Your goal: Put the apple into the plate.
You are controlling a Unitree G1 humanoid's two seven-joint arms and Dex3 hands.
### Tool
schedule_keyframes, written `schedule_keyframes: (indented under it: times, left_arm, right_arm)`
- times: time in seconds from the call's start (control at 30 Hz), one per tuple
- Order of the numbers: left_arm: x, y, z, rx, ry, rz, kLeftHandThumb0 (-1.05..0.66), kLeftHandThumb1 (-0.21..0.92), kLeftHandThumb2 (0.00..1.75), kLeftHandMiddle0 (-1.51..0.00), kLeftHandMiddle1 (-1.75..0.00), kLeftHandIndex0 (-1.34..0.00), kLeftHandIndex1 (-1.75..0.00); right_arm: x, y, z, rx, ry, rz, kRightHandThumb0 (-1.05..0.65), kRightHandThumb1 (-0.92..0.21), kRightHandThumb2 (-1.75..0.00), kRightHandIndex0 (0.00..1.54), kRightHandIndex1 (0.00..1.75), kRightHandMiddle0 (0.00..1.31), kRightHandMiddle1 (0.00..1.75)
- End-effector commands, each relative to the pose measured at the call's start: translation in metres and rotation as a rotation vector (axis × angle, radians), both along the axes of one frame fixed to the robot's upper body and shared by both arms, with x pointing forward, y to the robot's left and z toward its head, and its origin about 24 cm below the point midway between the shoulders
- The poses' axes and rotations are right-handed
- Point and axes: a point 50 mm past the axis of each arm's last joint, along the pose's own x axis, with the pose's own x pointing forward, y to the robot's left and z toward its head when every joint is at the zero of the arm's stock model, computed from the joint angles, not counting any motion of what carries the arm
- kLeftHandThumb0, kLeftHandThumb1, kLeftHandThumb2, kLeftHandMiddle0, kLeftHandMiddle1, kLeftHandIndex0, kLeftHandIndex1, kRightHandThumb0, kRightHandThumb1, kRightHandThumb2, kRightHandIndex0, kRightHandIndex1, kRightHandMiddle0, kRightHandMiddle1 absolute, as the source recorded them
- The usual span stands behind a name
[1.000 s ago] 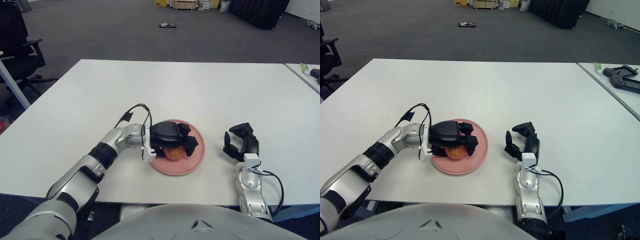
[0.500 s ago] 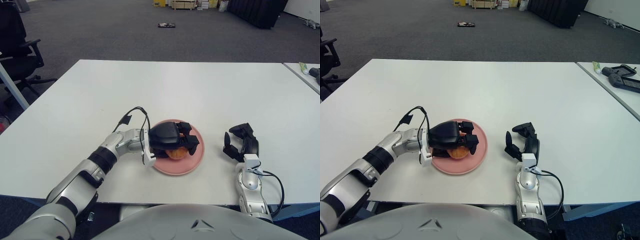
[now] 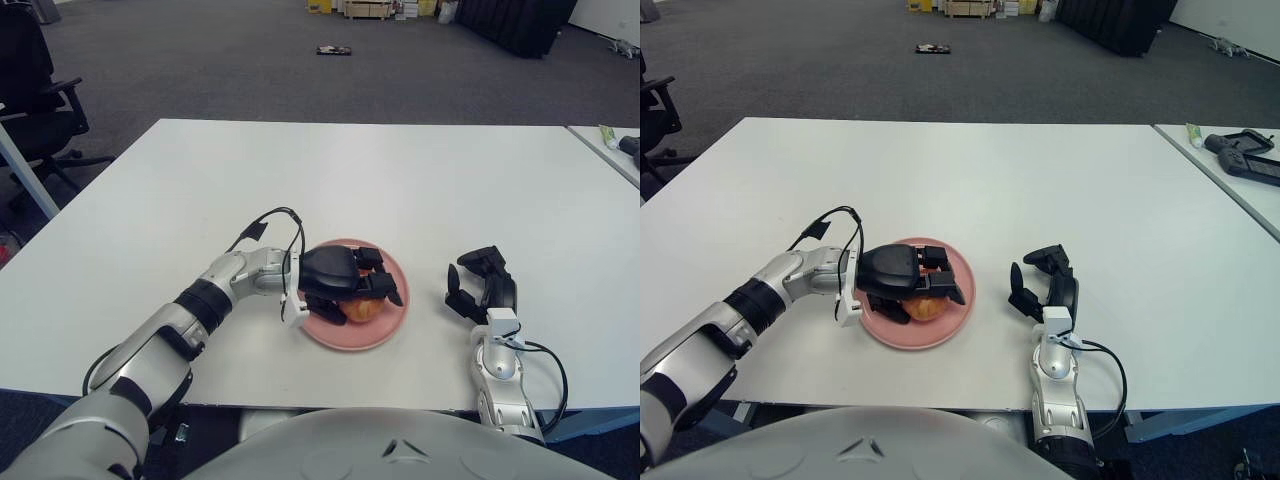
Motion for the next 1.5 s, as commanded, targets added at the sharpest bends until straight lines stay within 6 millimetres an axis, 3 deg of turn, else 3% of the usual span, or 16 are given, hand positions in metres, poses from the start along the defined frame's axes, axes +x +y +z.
schedule_keyframes:
  times: [0.0, 0.7, 0.97, 1.3, 1.47]
  left_arm:
    - [-0.004, 0.004, -0.011, 0.077, 0.043, -0.001, -1.04, 0.92, 1.07, 0.0, -0.03, 0.0, -0.05]
    - [-0.005, 0.006, -0.013, 0.021, 0.079, 0.025, -1.05, 0.92, 1.08, 0.0, 0.0, 0.0, 0.0]
    - [0.004, 0.011, -0.002, -0.022, 0.071, 0.071, -1.05, 0.92, 1.01, 0.0, 0.0, 0.0, 0.0]
    - [0.022, 0.027, 0.016, -0.135, 0.08, 0.264, -1.05, 0.92, 0.85, 0.0, 0.0, 0.0, 0.0]
    - [0.034, 0.054, 0.028, -0.296, 0.078, 0.459, -1.05, 0.92, 0.88, 0.0, 0.0, 0.0, 0.0]
  right_arm:
    - [0.004, 0.0, 0.003, -0.006, -0.012, 0.005, -0.39, -0.61, -0.95, 0.68, 1.38, 0.38, 1.75]
    - [0.005, 0.0, 0.003, -0.005, -0.012, 0.012, -0.39, -0.61, -0.95, 0.68, 1.38, 0.38, 1.75]
    - [0.004, 0.0, 0.003, -0.008, -0.009, 0.015, -0.39, -0.62, -0.95, 0.69, 1.38, 0.38, 1.75]
    - [0.003, 0.0, 0.002, 0.006, -0.008, 0.02, -0.39, -0.62, -0.94, 0.67, 1.37, 0.38, 1.75]
    - [0.003, 0.001, 0.003, 0.011, -0.015, 0.017, -0.39, -0.62, -0.94, 0.67, 1.38, 0.38, 1.75]
